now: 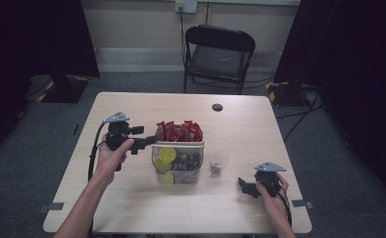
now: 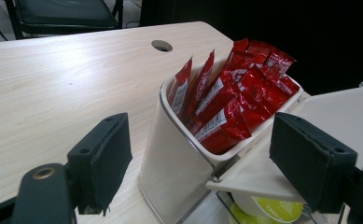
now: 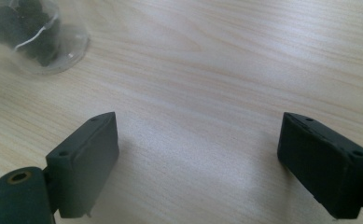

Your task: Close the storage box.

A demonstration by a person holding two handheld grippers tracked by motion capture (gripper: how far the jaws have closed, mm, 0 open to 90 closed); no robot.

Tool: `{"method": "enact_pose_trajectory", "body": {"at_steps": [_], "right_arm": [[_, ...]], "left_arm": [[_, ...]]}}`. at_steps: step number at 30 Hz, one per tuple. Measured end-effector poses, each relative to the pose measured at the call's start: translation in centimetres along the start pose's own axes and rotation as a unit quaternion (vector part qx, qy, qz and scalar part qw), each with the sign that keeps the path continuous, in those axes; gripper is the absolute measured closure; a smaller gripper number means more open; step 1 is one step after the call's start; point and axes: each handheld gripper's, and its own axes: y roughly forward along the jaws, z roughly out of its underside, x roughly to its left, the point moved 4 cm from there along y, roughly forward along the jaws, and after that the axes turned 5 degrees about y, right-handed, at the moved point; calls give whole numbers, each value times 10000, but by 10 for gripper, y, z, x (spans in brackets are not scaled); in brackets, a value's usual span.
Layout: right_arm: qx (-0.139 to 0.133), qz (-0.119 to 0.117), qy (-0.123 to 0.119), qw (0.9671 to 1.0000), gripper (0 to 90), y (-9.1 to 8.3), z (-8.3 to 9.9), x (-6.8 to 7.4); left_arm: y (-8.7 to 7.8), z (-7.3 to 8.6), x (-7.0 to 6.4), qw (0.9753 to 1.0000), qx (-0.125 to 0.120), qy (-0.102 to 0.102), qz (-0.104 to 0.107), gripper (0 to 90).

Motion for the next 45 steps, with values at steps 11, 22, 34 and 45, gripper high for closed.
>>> {"method": "enact_pose_trajectory", "body": {"at_steps": [11,22,34,45], "right_arm": [[-1,0,-2,10000,121,0,0,0],[-1,-3,-1,10000,120,0,0,0],[-4,-7,-8,10000,120,0,0,0],[-1,-2,-2,10000,120,0,0,0]], "left_arm": [[4,3,-4,10000,87,23,16,199],[11,13,-7,9994,328,114,-6,192],[22,24,-10,9984,507,229,47,164],[12,29,-15,9982,519,287,-13,162]]}}
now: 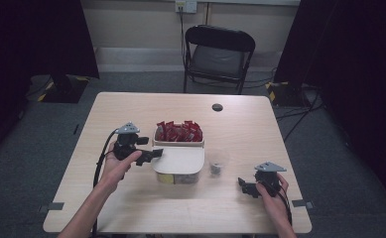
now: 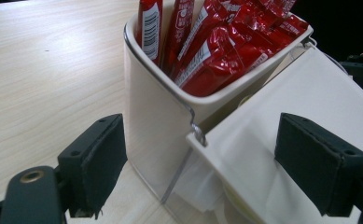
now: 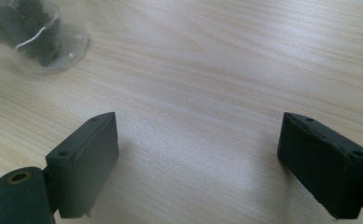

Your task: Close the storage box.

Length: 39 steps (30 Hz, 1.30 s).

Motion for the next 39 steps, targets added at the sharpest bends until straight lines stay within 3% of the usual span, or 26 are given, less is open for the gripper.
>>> {"method": "enact_pose_trajectory", "body": {"at_steps": [8,12,20,28,32,35,39], "right_arm": [[-1,0,-3,10000,120,0,0,0],[-5,-6,-9,10000,120,0,0,0],[-5,-6,-7,10000,120,0,0,0],[0,-2,-1,10000,120,0,0,0],[0,-2,-2,10000,120,0,0,0],[-4,-6,-6,10000,120,0,0,0],[-6,-6,-11,10000,120,0,0,0]], "left_arm": [[-14,6,4,9999,-106,-59,-12,160],[-22,11,5,9998,-125,104,-115,160],[-37,22,11,9993,-96,30,-351,160],[-44,41,21,9985,104,6,-541,161],[-46,53,24,9987,67,-239,-439,161],[-49,61,27,9979,197,-145,-599,161],[-48,74,32,9967,396,-199,-678,161]]}}
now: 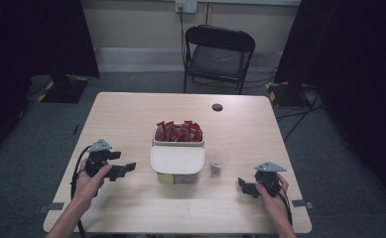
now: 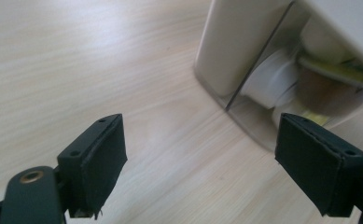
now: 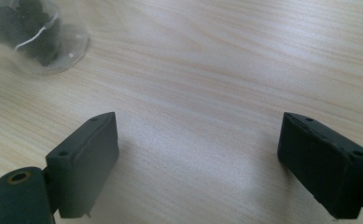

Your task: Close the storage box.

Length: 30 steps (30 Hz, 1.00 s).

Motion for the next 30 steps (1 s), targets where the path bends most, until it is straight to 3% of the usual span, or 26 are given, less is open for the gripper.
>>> {"method": "enact_pose_trajectory", "body": {"at_steps": [3,9,21,24,28,30], "right_arm": [[4,5,6,10000,120,0,0,0],[5,1,3,10000,120,0,0,0],[6,-4,-11,10000,120,-1,1,0],[10,-1,-4,10000,120,-1,1,0],[7,-8,-12,10000,120,-1,1,0],[5,-11,-15,10000,120,-1,1,0]], "left_arm": [[-1,6,1,9999,13,-48,-97,162],[3,24,2,9992,345,-10,-200,162],[10,52,7,9965,724,-14,-424,162],[11,53,7,9959,703,118,-551,159],[16,55,5,9937,658,459,-782,148],[18,56,5,9940,582,439,-811,125]]}}
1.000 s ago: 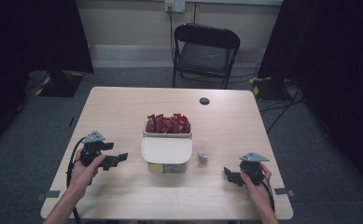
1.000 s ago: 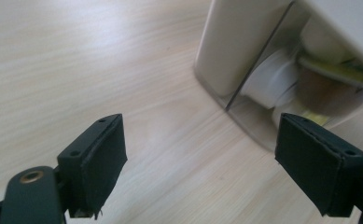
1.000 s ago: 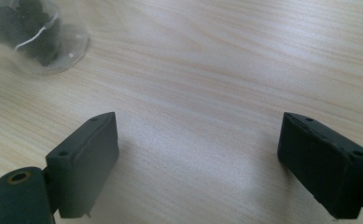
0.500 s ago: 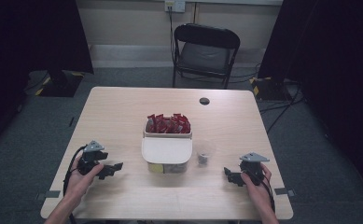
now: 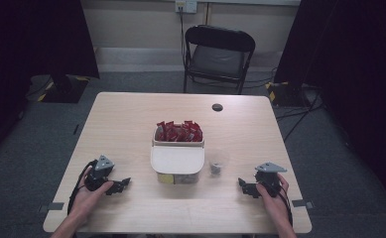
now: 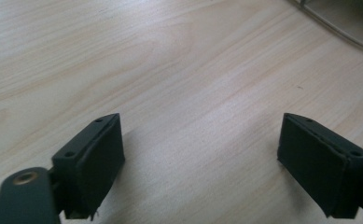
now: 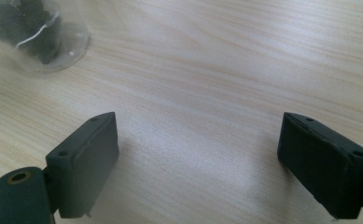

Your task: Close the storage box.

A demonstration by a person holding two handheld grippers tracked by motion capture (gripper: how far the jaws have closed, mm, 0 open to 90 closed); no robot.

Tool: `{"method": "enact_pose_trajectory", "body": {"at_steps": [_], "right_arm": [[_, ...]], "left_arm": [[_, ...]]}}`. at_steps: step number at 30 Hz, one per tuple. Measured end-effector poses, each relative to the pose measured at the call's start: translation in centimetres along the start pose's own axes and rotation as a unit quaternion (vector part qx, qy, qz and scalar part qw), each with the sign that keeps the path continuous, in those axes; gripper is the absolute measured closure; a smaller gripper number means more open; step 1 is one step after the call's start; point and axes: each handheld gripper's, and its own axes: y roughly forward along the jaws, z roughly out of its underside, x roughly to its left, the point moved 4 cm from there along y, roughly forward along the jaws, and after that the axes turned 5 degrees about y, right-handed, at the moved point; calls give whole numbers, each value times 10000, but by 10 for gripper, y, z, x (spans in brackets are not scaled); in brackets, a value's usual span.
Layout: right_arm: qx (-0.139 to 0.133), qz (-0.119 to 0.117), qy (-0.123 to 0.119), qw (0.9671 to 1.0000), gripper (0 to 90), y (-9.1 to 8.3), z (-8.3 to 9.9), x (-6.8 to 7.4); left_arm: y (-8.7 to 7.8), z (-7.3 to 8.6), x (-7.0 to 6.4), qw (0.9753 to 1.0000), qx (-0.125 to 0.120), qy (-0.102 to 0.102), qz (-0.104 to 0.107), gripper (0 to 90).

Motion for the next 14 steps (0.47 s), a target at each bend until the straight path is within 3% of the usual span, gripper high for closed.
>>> {"method": "enact_pose_trajectory", "body": {"at_steps": [4,14], "right_arm": [[3,-1,3,10000,120,0,0,0],[15,21,24,10000,108,0,0,0]], "left_arm": [[3,1,0,9999,-83,-14,-65,74],[4,0,1,10000,-57,-40,-25,49]]}}
